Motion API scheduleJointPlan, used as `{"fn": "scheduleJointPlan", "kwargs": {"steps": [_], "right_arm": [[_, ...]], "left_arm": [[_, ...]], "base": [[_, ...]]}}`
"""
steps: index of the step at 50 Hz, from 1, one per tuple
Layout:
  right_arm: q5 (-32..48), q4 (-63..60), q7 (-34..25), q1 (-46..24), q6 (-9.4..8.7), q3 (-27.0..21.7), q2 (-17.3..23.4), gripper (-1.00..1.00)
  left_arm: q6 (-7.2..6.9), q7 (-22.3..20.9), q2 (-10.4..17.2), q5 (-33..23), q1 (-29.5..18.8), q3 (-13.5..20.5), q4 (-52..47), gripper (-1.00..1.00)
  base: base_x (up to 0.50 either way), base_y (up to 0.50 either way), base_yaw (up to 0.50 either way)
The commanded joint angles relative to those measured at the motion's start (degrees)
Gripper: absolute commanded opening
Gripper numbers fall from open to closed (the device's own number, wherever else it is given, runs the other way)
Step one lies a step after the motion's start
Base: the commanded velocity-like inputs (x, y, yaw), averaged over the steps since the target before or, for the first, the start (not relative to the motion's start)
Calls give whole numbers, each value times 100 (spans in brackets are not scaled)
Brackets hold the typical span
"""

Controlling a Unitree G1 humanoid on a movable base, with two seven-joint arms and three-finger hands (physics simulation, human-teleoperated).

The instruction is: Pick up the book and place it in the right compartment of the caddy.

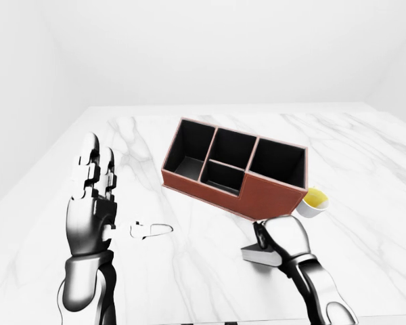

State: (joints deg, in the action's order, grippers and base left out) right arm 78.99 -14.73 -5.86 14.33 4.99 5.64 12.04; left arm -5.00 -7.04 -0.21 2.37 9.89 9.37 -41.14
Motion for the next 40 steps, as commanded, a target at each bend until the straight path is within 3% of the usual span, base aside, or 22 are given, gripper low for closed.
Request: {"fn": "scheduleJointPlan", "kwargs": {"steps": [1, 9, 21, 40], "right_arm": [[-1046, -1283, -973, 240, 1, -344, -278, -100], [-2220, -2410, -2219, 304, 1, -547, -524, -100], [-3242, -3506, -3414, -63, 1, -366, -717, -100], [-3694, -4423, -3414, -1080, 1, -54, -796, -100]], "left_arm": [[0, -20, -12, 5, 32, -4, 36, 100], [0, -32, -11, 20, 50, -2, 121, 100], [0, -47, -1, 56, 26, 32, 246, 100], [0, -84, 15, 119, 3, 99, 273, 100]], "base": [[0, 0, 0], [0, 0, 0], [0, 0, 0], [0, 0, 0]]}}
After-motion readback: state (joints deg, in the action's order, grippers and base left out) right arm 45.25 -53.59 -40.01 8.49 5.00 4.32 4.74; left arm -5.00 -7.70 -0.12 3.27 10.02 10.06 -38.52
